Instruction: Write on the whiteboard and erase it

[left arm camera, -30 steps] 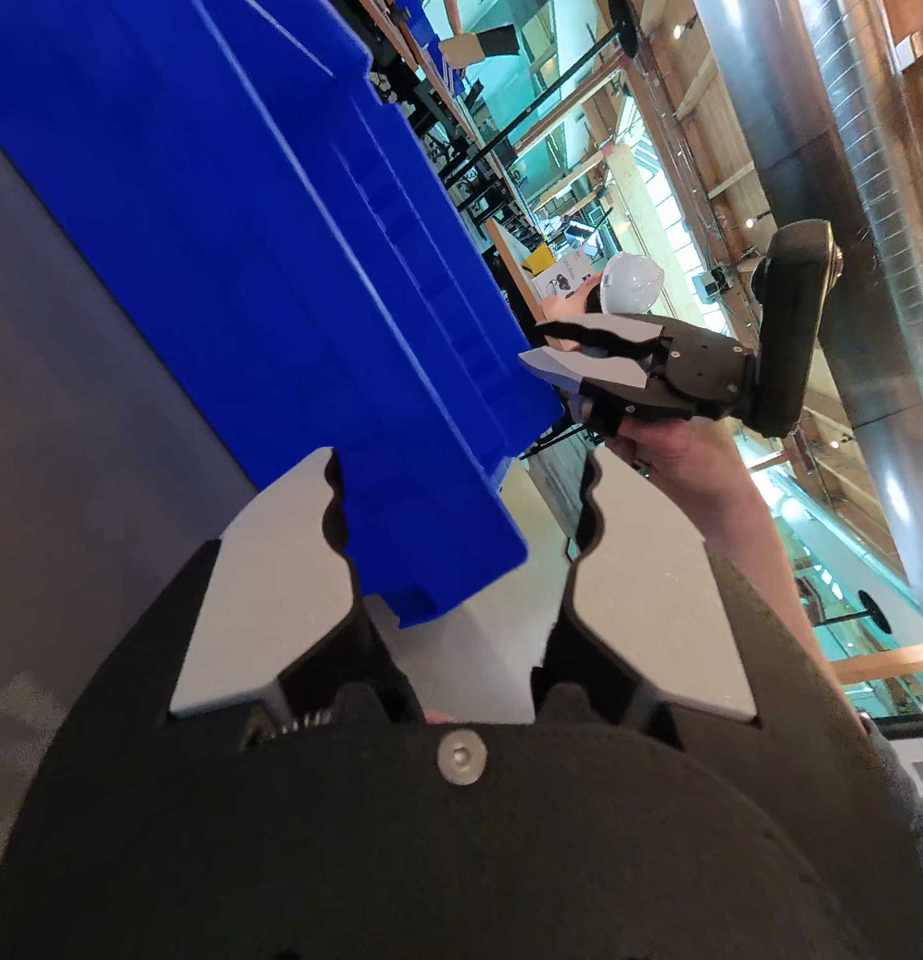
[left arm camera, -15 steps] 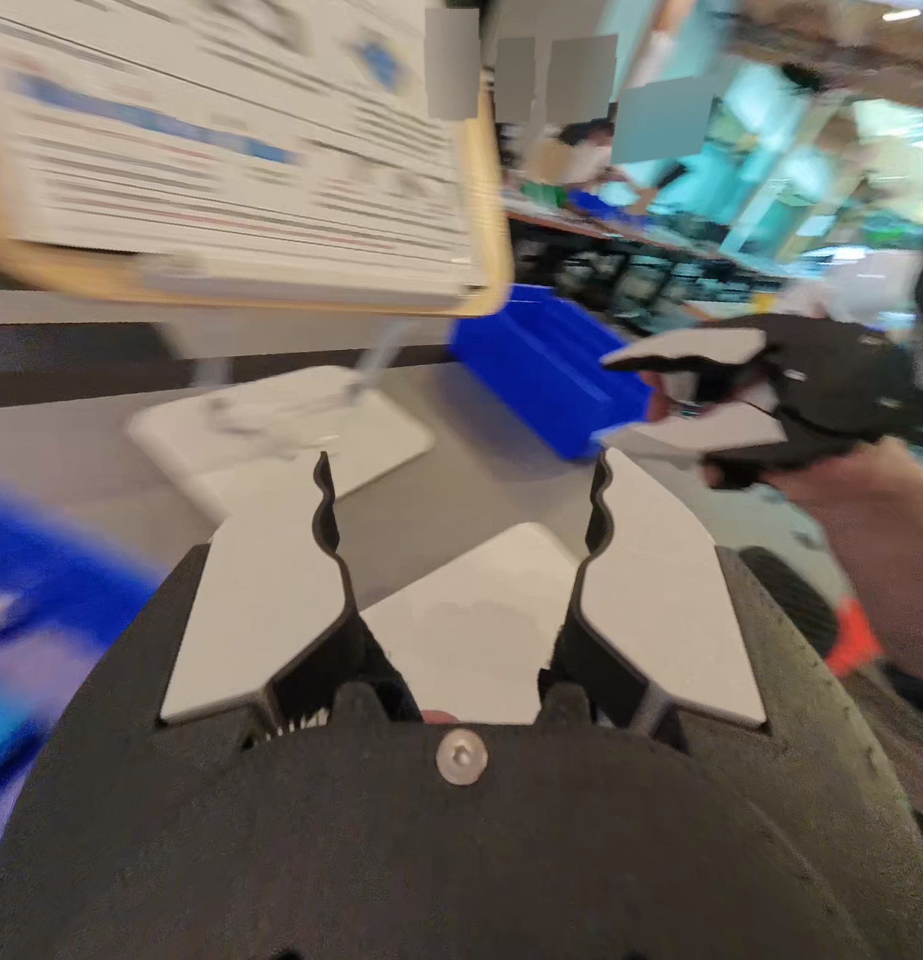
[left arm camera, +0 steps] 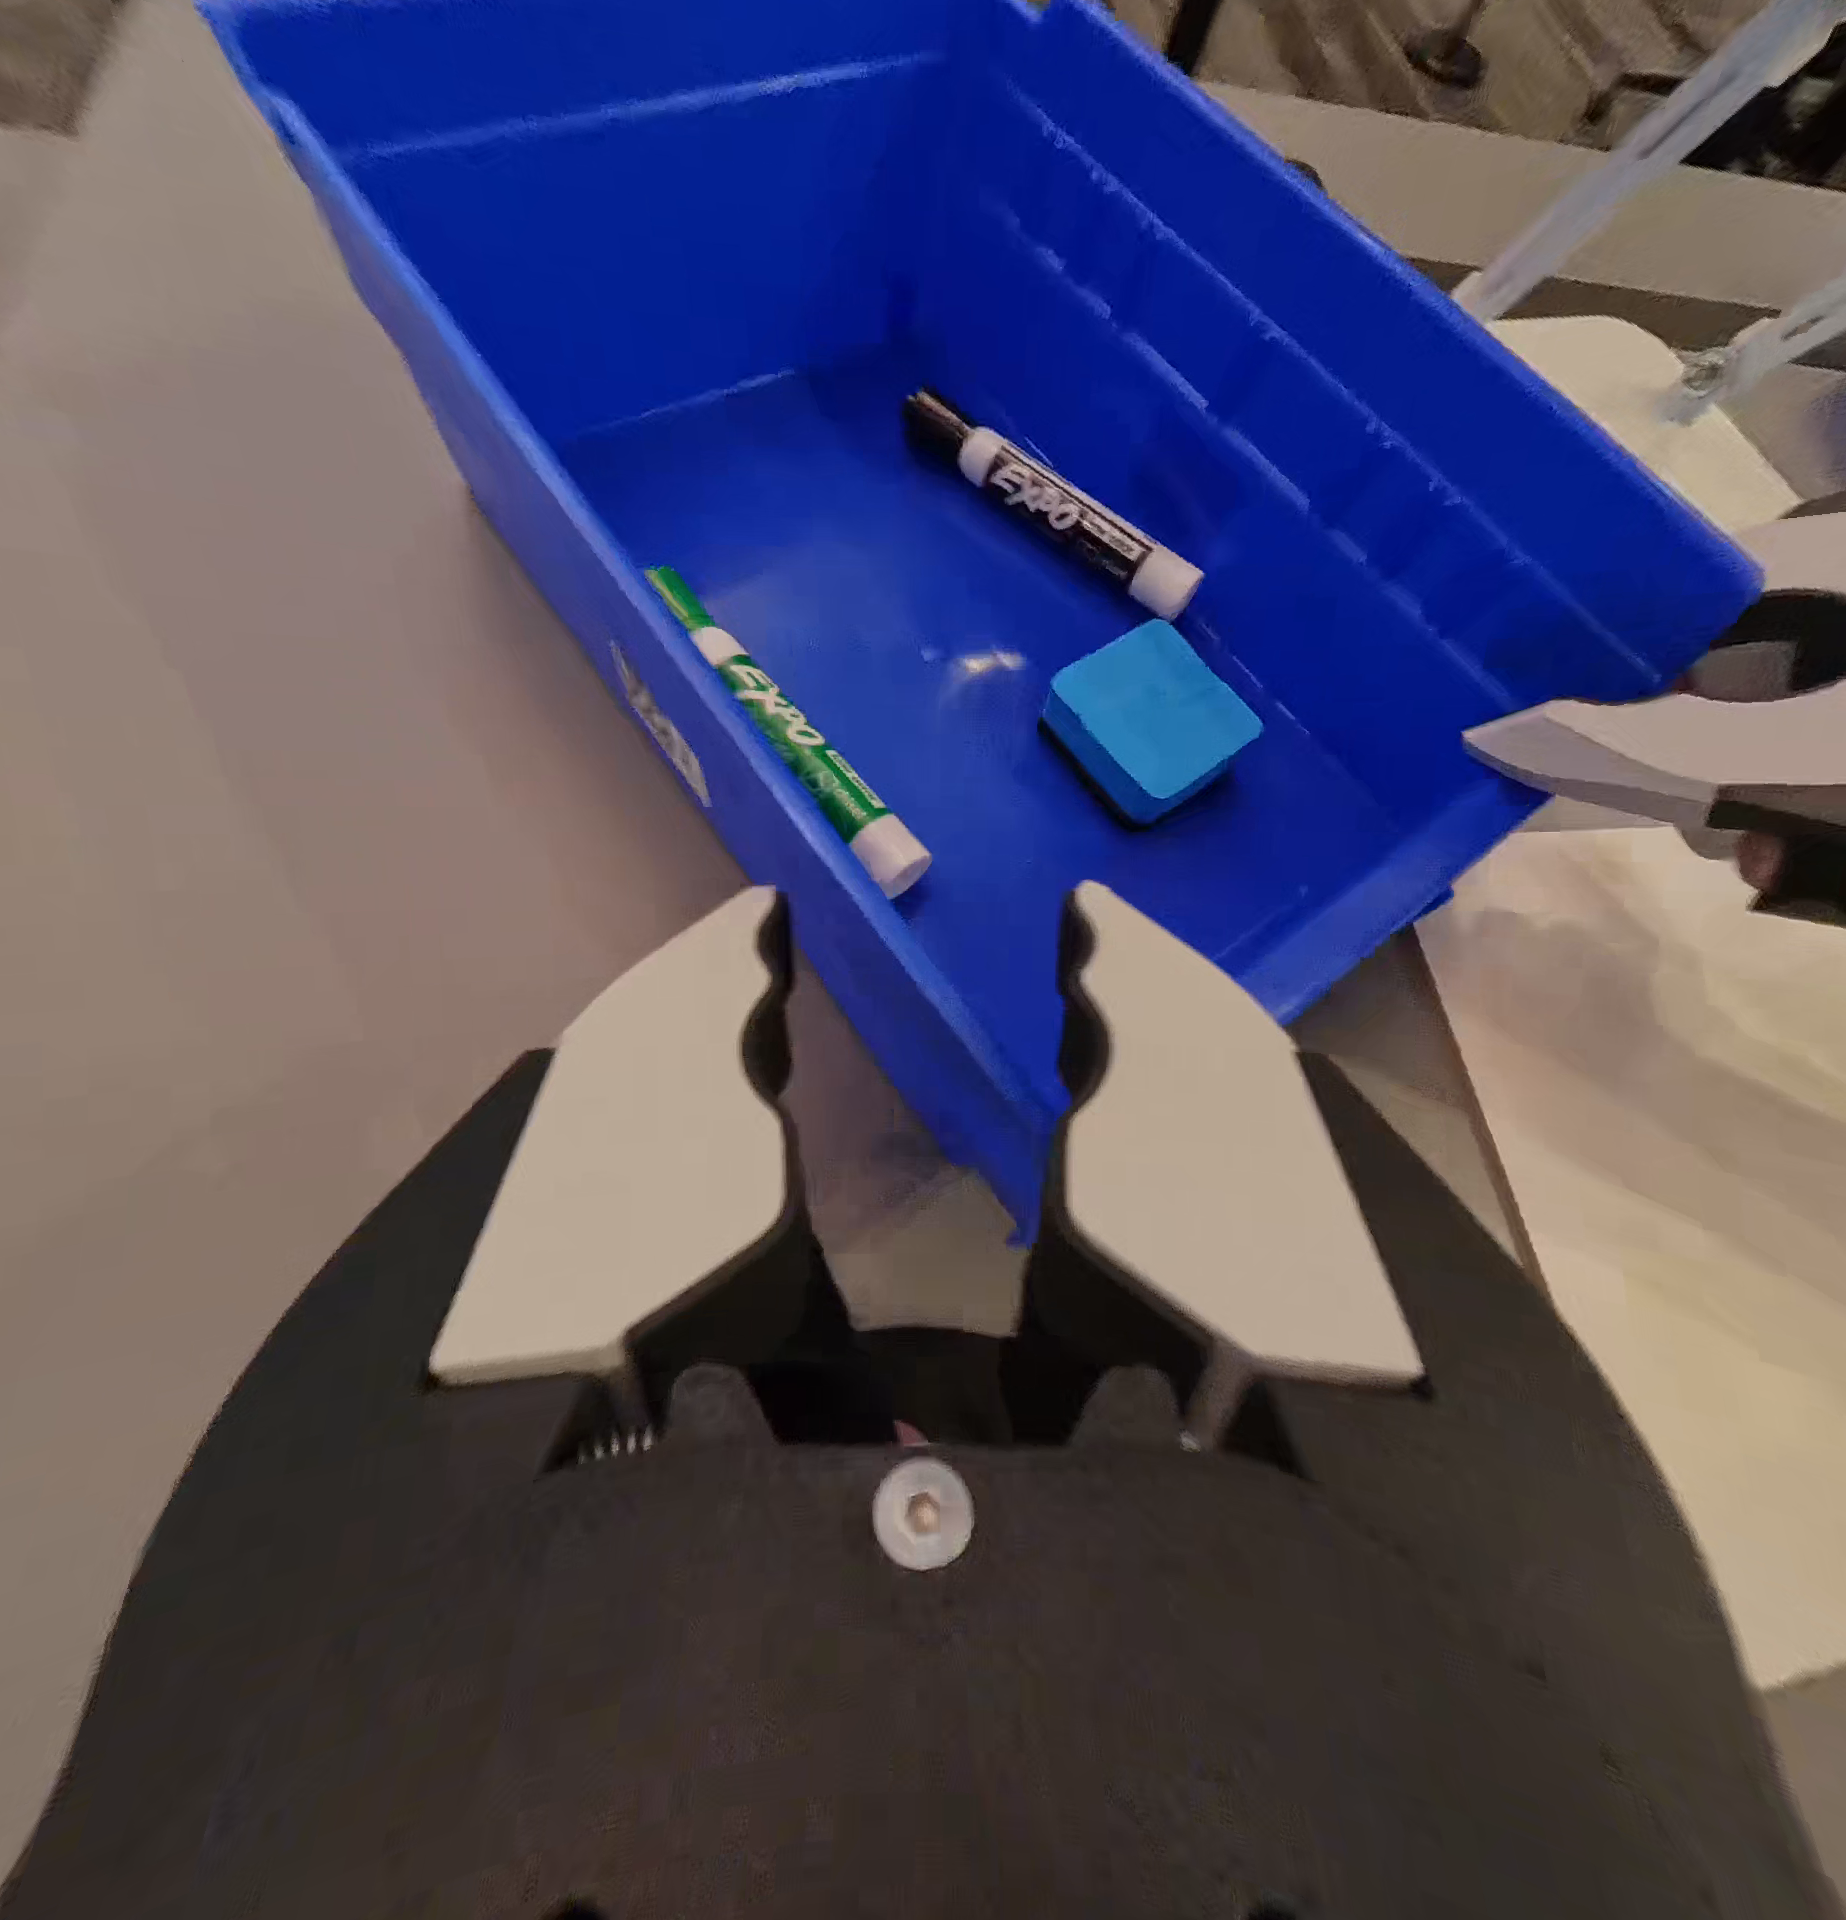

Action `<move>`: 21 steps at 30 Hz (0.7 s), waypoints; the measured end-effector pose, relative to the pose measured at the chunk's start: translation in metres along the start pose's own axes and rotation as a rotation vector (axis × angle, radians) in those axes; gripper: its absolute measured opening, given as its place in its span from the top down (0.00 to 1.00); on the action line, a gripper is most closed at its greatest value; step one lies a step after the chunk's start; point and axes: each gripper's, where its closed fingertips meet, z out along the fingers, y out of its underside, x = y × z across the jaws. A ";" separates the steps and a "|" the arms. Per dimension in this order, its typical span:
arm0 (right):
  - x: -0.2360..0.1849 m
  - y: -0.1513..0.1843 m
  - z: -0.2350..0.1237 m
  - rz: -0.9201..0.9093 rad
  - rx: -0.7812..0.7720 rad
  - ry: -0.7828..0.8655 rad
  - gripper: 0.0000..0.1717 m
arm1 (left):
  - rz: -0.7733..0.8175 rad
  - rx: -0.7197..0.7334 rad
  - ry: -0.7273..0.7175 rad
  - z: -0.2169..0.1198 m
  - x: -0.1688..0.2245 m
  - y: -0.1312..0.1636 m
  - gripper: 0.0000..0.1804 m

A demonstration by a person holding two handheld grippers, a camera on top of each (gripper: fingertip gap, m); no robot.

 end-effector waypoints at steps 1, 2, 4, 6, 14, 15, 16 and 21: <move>0.002 0.000 0.004 -0.006 -0.012 0.029 0.86 | -0.013 -0.026 0.034 0.007 -0.001 0.001 0.74; 0.003 -0.001 0.006 -0.026 -0.018 0.055 0.90 | -0.022 -0.044 0.048 0.013 -0.005 0.002 0.74; 0.002 -0.005 0.009 -0.003 -0.022 0.069 0.90 | -0.024 -0.031 0.059 0.021 -0.015 -0.003 0.77; -0.002 -0.010 0.012 -0.012 -0.026 0.065 0.89 | 0.000 -0.053 0.060 0.028 -0.027 -0.009 0.80; -0.010 -0.045 0.050 0.019 -0.008 0.093 0.85 | 0.053 -0.091 0.068 0.070 -0.092 -0.051 0.89; -0.009 -0.049 0.055 0.035 -0.007 0.100 0.85 | 0.075 -0.099 0.054 0.076 -0.100 -0.056 0.90; -0.008 -0.054 0.061 0.045 -0.002 0.103 0.85 | 0.086 -0.102 0.042 0.081 -0.107 -0.061 0.91; 0.003 -0.071 0.084 0.101 0.010 0.127 0.84 | 0.076 -0.101 0.034 0.102 -0.131 -0.079 0.93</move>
